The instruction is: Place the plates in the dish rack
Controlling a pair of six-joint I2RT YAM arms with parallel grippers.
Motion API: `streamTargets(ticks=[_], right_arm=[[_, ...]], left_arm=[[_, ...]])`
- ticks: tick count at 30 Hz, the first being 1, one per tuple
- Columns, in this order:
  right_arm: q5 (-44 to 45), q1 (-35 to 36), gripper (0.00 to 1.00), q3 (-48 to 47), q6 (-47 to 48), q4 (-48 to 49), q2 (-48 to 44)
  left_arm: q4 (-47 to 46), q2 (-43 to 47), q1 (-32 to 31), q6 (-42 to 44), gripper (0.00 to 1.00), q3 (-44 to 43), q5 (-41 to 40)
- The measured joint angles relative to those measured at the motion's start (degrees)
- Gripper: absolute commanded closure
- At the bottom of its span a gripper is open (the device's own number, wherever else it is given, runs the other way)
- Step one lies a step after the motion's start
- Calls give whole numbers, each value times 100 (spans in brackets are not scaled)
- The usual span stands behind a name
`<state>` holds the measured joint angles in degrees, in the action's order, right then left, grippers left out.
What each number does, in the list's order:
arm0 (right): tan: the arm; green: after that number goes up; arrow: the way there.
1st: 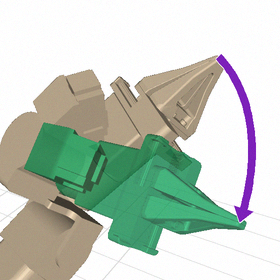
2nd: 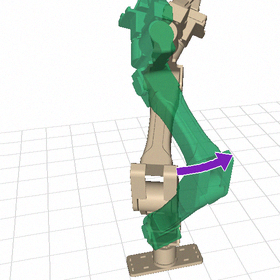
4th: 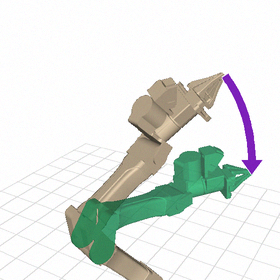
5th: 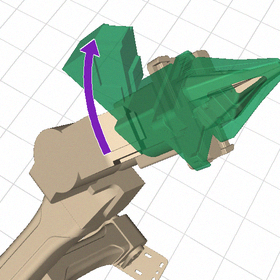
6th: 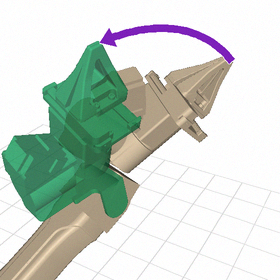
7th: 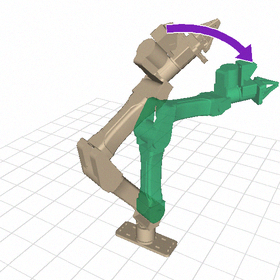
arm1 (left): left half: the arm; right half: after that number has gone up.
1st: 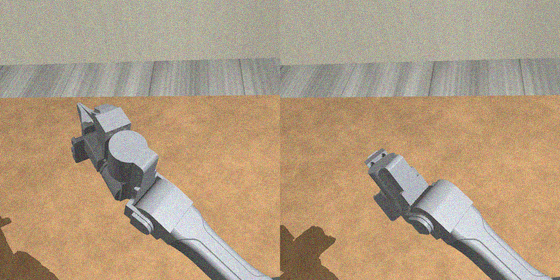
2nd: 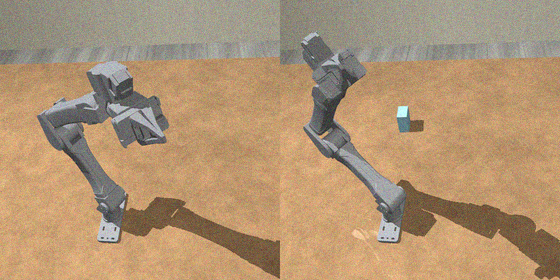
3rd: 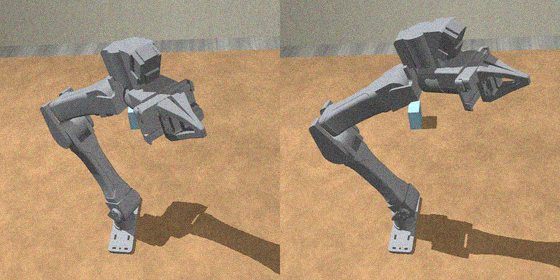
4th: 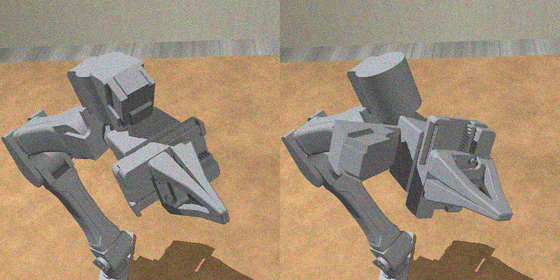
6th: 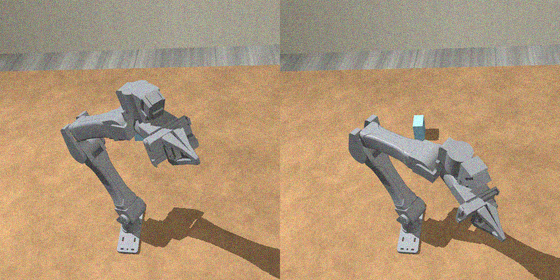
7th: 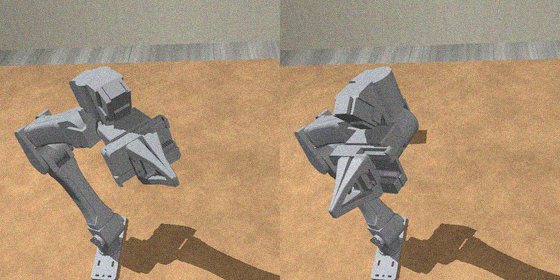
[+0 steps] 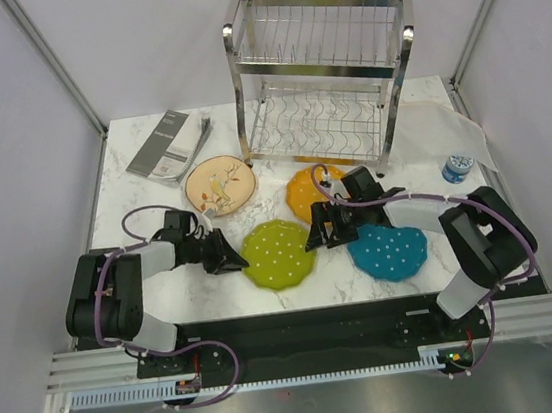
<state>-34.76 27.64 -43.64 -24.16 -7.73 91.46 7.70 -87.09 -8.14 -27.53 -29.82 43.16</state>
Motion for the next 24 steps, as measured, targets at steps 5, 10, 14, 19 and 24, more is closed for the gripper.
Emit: streamTargets(ticks=[5,10,14,19,24], right_arm=[[-291,48,9,-24,-284,341,234],[-557,85,11,-87,-634,719,490],[-693,190,14,-262,-866,929,710],[-726,214,21,-319,-1143,1143,935],[-789,203,27,-177,-1716,1805,999]], left_arm=[[-13,188,131,107,98,199,74],[-15,236,136,168,98,282,216],[-52,240,133,175,98,321,374],[-61,334,170,192,98,448,398],[-142,422,214,197,98,619,490]])
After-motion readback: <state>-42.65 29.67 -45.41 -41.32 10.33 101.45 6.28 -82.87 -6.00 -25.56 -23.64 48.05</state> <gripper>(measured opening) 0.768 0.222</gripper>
